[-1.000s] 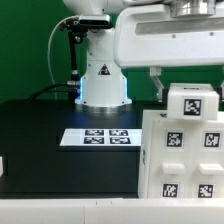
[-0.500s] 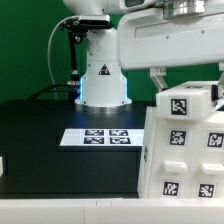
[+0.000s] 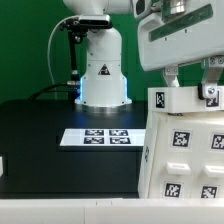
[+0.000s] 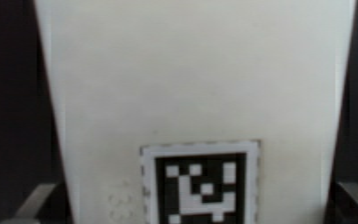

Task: Assemble cabinet

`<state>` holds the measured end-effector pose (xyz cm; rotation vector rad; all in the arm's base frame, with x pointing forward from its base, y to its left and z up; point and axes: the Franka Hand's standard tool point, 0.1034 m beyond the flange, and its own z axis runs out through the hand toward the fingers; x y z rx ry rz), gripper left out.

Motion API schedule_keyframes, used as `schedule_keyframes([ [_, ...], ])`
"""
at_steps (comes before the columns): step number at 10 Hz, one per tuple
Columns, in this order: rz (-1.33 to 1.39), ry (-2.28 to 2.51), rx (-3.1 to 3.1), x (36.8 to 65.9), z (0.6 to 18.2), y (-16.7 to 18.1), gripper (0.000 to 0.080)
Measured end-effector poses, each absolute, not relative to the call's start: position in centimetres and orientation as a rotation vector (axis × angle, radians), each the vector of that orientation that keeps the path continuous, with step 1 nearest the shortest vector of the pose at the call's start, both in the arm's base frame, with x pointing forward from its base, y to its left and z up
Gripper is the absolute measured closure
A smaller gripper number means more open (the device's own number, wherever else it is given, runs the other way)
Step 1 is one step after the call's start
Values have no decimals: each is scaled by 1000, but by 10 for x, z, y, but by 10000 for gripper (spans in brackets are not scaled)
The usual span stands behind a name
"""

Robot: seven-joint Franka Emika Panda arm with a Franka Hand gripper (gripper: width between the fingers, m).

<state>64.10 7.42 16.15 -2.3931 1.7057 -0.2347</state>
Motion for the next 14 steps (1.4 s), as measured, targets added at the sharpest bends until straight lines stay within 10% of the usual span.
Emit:
schedule_keyframes([
  [2, -226, 1700, -2394, 641, 161, 74, 242],
  [4, -224, 1677, -2409, 640, 160, 75, 23],
  [14, -62, 379, -3010, 627, 182, 98, 3],
])
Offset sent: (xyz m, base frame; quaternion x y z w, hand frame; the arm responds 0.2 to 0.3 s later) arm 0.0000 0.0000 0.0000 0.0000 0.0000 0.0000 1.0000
